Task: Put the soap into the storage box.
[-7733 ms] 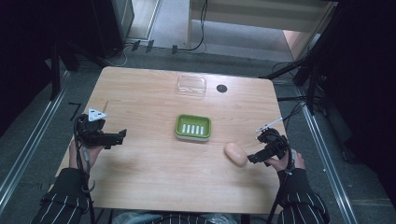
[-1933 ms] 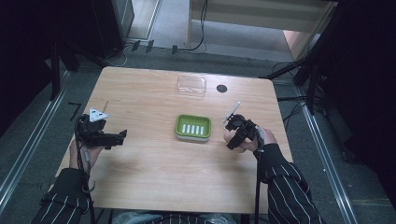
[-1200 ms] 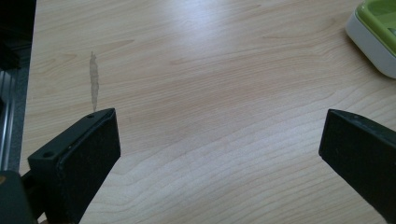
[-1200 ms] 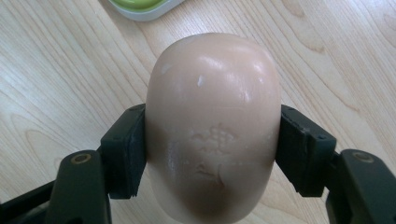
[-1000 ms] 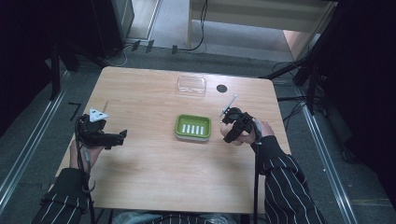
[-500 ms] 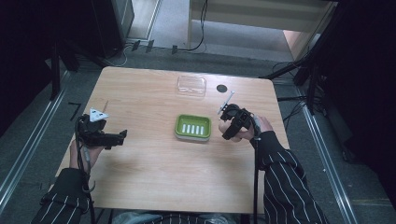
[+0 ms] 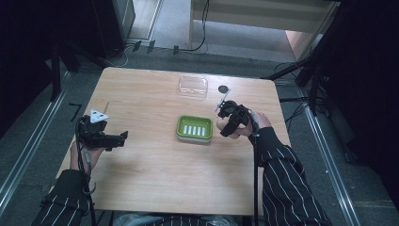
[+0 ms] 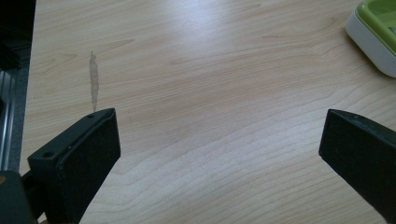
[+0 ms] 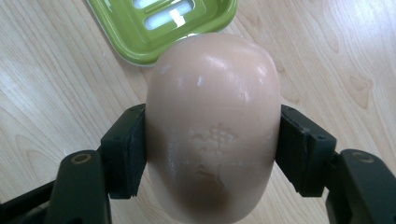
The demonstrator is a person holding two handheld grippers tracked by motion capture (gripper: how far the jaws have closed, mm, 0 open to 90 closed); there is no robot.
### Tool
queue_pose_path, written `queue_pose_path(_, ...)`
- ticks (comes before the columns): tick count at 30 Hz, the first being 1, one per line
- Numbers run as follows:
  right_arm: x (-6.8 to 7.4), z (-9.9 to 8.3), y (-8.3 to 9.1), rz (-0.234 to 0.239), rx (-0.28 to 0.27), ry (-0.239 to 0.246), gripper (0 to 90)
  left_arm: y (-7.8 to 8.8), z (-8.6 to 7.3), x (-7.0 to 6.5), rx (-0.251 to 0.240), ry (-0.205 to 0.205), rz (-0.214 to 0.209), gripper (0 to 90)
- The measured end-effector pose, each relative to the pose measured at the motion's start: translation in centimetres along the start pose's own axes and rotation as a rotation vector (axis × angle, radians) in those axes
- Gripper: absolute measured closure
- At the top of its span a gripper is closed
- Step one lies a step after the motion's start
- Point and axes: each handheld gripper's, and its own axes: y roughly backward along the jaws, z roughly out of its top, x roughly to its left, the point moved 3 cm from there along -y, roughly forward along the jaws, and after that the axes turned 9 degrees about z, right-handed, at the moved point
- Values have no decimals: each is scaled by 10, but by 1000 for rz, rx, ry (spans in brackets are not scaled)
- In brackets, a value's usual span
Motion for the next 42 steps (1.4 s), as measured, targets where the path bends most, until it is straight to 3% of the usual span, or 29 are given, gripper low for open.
queue_pose_path(22,2,28,5,6,8,85,333,0,0,0,0,-1,1,0)
queue_pose_path(42,10,50,-7,32,30,174,333,0,-1,1,0,-1,1,0)
